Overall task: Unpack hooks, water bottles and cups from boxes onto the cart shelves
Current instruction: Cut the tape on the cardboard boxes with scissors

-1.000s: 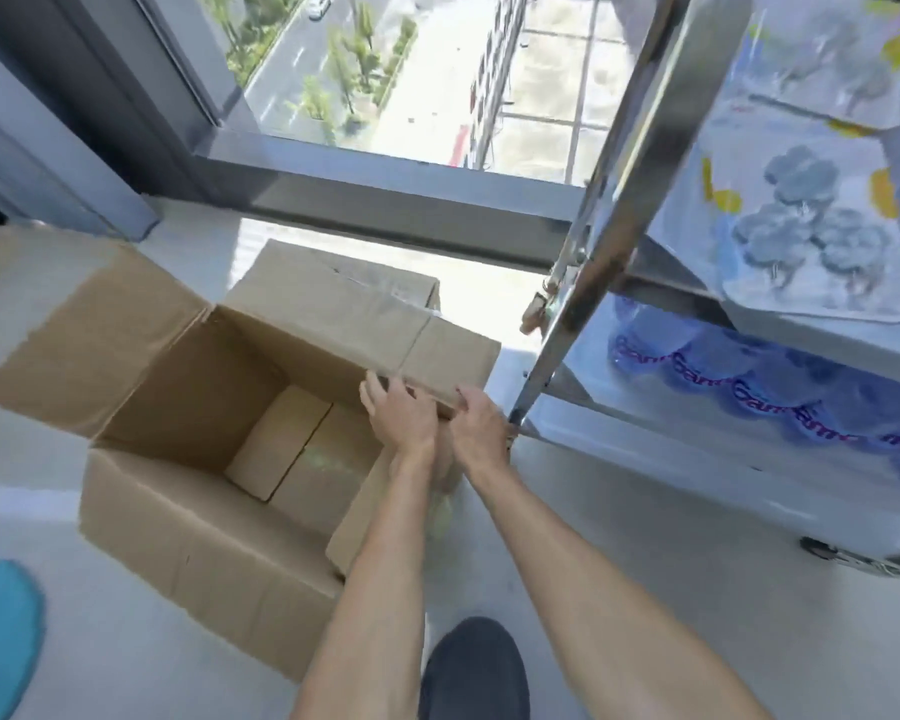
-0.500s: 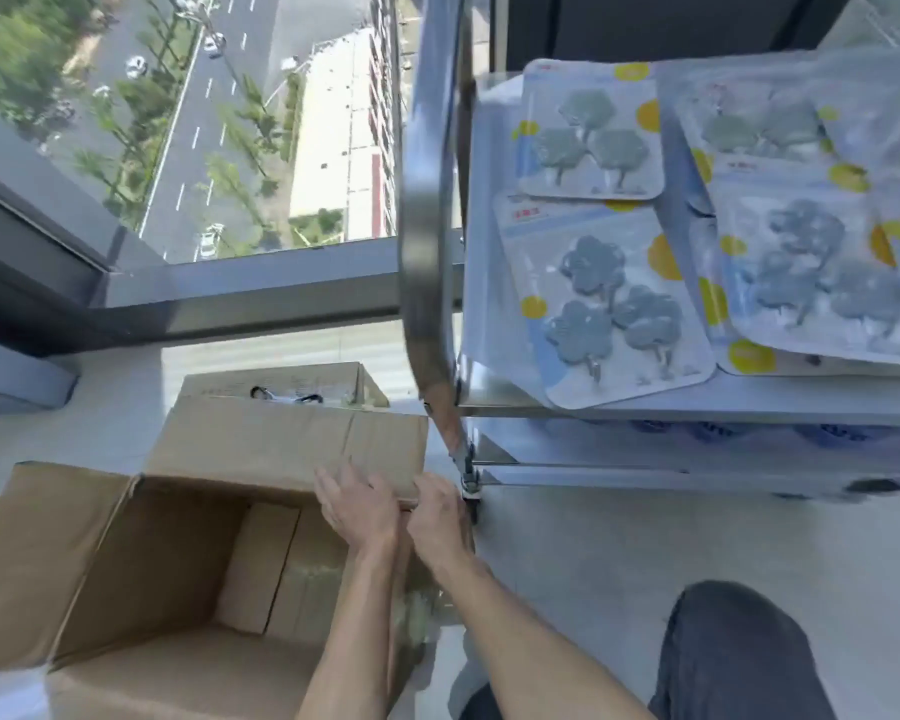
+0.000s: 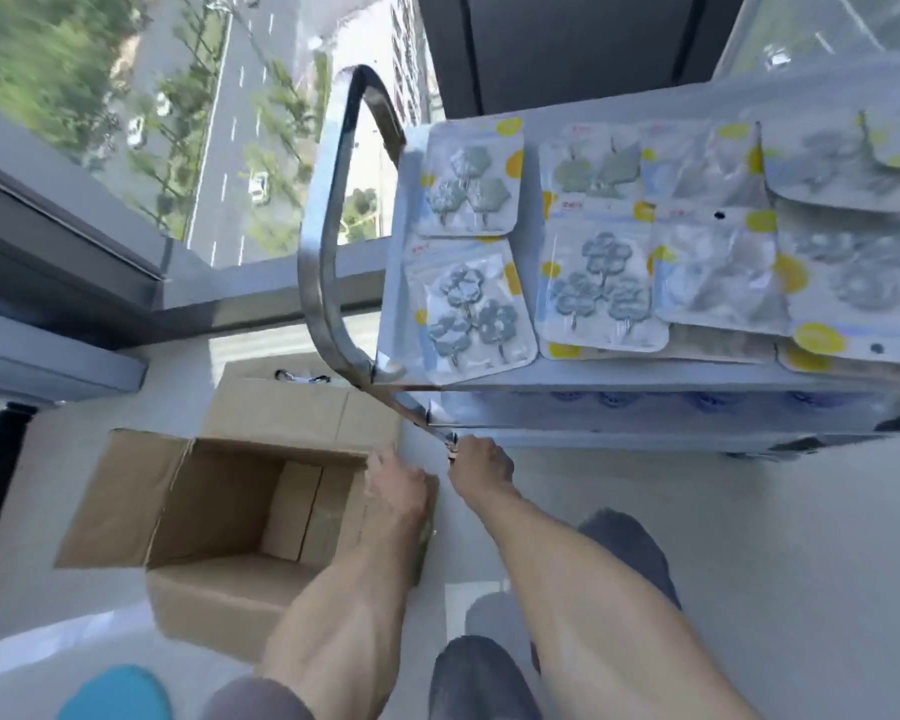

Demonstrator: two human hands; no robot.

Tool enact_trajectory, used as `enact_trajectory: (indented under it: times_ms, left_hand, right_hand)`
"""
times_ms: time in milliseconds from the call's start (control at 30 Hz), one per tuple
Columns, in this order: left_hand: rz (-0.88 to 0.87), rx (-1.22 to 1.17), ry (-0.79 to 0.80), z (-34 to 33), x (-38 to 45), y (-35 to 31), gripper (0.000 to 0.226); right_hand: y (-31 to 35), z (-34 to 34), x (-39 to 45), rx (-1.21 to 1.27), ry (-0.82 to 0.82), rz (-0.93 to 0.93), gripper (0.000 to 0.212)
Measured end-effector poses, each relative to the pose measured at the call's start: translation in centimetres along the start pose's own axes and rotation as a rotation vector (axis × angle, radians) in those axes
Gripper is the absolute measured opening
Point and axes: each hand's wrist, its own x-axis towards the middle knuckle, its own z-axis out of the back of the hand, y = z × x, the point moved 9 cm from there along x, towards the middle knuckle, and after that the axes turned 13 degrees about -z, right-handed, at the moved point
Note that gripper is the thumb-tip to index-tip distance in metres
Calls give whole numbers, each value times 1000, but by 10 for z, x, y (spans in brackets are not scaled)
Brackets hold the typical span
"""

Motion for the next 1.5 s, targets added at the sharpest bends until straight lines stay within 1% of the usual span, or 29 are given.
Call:
enact_trajectory:
  times_ms: [100, 233, 300, 367, 433, 500, 600, 700, 800, 933, 1033, 1100, 1233, 1367, 1433, 1500]
  left_hand:
    - [-34, -25, 49, 41, -33, -17, 46]
    - [-77, 47, 53, 109, -84, -23, 35]
    - [-77, 67, 53, 143, -119, -21, 33]
    - [-87, 58, 28, 174, -155, -17, 31]
    - [-61, 54, 21, 200, -196, -9, 31]
    - [-12, 50, 46, 220, -238, 5, 34]
    - [28, -3, 38, 240, -267, 19, 37]
    - [53, -53, -19, 245, -271, 35, 40]
    - [79, -68, -63, 239, -270, 51, 43]
    - [166, -57, -16, 227, -271, 84, 39]
    - [219, -57, -20, 228, -258, 104, 32]
    - [227, -55, -32, 228, -246, 118, 31]
    - [238, -30, -21, 216, -232, 150, 30]
    - [290, -48, 27, 183, -219, 196, 36]
    - [316, -65, 45, 161, -209, 217, 39]
    - [323, -80, 93, 134, -200, 231, 36]
  right_hand:
    - [-1, 34, -47, -25, -20, -59, 27]
    - [3, 63, -127, -99, -68, -91, 31]
    - [12, 75, -174, -138, -94, -68, 34]
    - [21, 84, -219, -119, -131, -26, 35]
    - [26, 91, -268, -112, -132, 1, 34]
    - [22, 90, -309, -140, -92, 5, 34]
    - [27, 100, -345, -150, -85, 29, 34]
    - [40, 100, -349, -198, -121, 89, 38]
    - [58, 80, -346, -306, -117, 174, 39]
    - [73, 48, -336, -476, -104, 270, 39]
    - [81, 38, -319, -485, -116, 246, 41]
    - [85, 24, -309, -428, -111, 206, 41]
    - [85, -26, -297, -334, -41, 112, 37]
    - [93, -77, -280, -453, 17, 171, 46]
    - [100, -94, -261, -520, 26, 192, 44]
    - [106, -109, -239, -586, 26, 212, 40]
